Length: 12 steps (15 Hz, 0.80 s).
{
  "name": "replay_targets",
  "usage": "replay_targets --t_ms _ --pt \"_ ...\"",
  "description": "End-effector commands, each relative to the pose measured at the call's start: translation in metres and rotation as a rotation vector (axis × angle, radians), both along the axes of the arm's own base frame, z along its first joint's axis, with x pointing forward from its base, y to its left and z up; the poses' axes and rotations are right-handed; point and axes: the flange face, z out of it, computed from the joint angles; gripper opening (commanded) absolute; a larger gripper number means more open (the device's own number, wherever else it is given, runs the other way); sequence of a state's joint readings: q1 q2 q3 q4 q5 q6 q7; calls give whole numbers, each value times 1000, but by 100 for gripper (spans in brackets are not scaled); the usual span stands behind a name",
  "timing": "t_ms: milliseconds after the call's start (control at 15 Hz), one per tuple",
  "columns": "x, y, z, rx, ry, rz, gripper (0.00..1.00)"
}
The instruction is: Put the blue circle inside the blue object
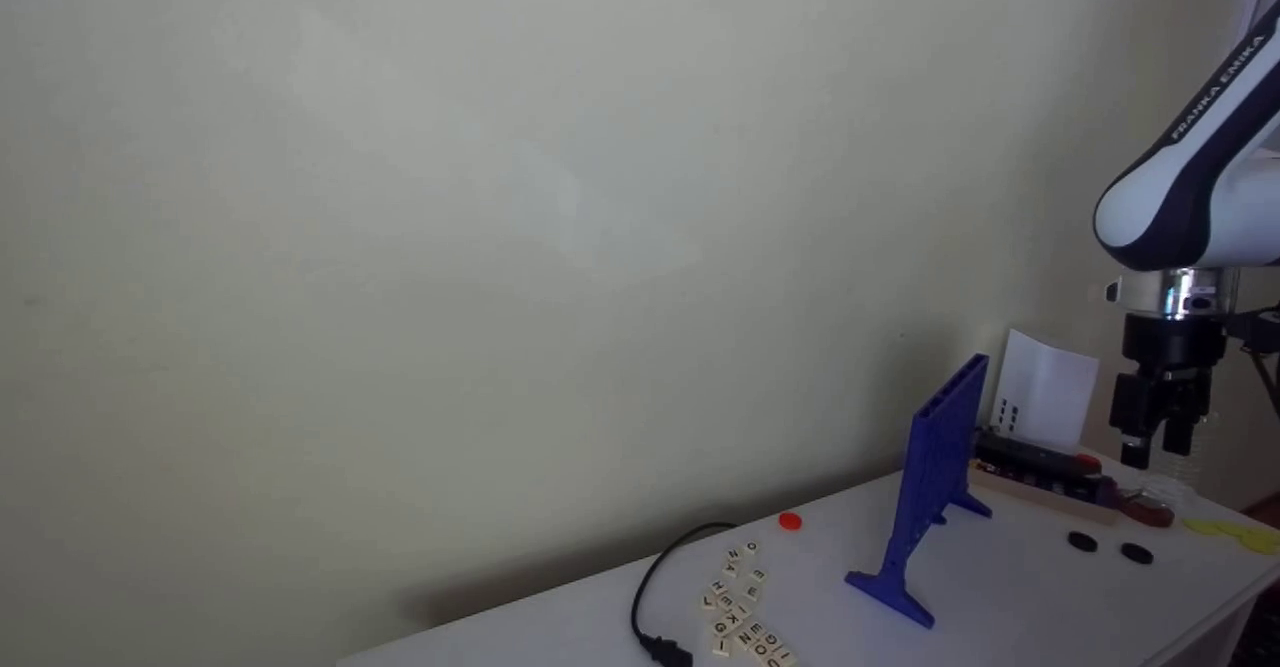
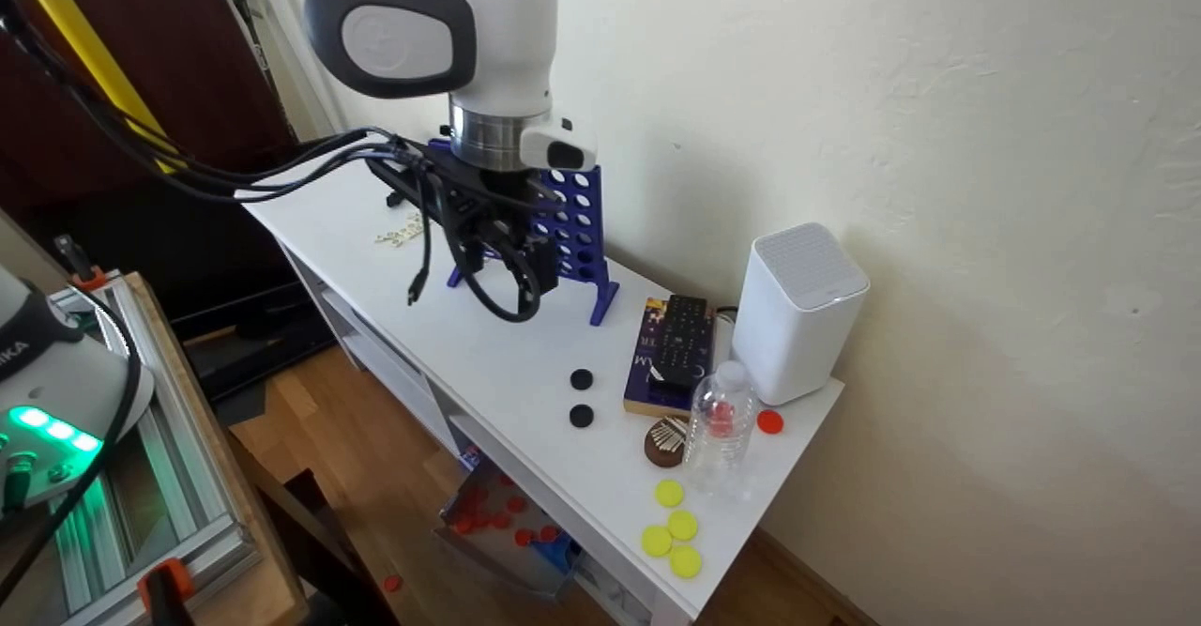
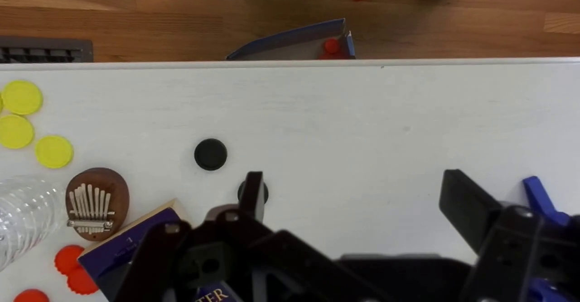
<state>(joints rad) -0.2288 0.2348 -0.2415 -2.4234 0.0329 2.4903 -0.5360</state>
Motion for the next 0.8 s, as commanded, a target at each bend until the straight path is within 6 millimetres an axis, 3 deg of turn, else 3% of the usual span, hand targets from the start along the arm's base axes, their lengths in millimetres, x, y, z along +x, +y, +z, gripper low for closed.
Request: replay_targets --t_ms 0,333,733 --pt "32 -23 -38 0 33 -14 100" --pt "54 -44 -78 -18 66 -20 100" --pt "76 -53 -112 -15 95 -25 100"
